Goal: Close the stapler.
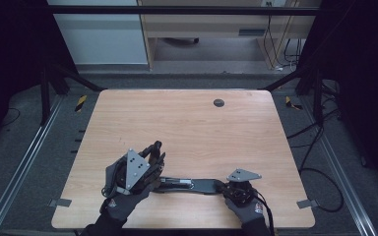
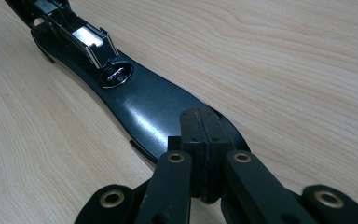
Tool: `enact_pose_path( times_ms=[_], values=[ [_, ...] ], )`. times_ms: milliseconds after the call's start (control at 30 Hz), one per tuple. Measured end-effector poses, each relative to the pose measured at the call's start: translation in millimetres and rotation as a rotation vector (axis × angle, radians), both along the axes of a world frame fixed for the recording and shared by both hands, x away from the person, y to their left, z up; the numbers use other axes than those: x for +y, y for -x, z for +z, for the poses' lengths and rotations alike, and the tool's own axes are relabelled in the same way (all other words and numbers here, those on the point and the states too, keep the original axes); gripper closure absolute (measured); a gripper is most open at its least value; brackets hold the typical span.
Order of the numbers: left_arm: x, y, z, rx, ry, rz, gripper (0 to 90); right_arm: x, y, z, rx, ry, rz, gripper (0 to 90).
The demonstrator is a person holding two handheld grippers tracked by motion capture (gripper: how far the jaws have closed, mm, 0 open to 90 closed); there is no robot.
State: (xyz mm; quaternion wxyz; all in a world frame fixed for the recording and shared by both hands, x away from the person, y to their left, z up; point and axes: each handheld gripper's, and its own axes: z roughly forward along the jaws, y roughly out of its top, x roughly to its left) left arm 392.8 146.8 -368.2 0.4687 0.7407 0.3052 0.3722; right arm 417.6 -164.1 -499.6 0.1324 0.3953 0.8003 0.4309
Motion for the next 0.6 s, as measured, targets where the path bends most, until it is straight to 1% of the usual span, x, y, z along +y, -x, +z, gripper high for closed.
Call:
enact_pose_path(
  times_ms=[233, 333, 467, 600],
  values=[
    [-7.5, 0.8, -1.1, -0.013, -0.022, -0.005, 58.5, -0.1, 0.0, 0.0, 0.0, 0.0, 0.003, 90.0],
    [-16.4, 1.7, -2.4, -0.027, -0.059, -0.01, 58.4, -0.2, 0.1, 0.0, 0.001, 0.0, 0.004, 90.0],
    [-24.6, 2.2, -4.4, -0.043, -0.086, -0.013, 58.3, -0.2, 0.3, 0.1, 0.003, 0.0, 0.007, 90.0],
    [-29.0, 2.5, -5.1, -0.051, -0.111, -0.017, 58.3, -0.1, 0.4, 0.1, 0.003, -0.001, 0.008, 90.0]
  ],
)
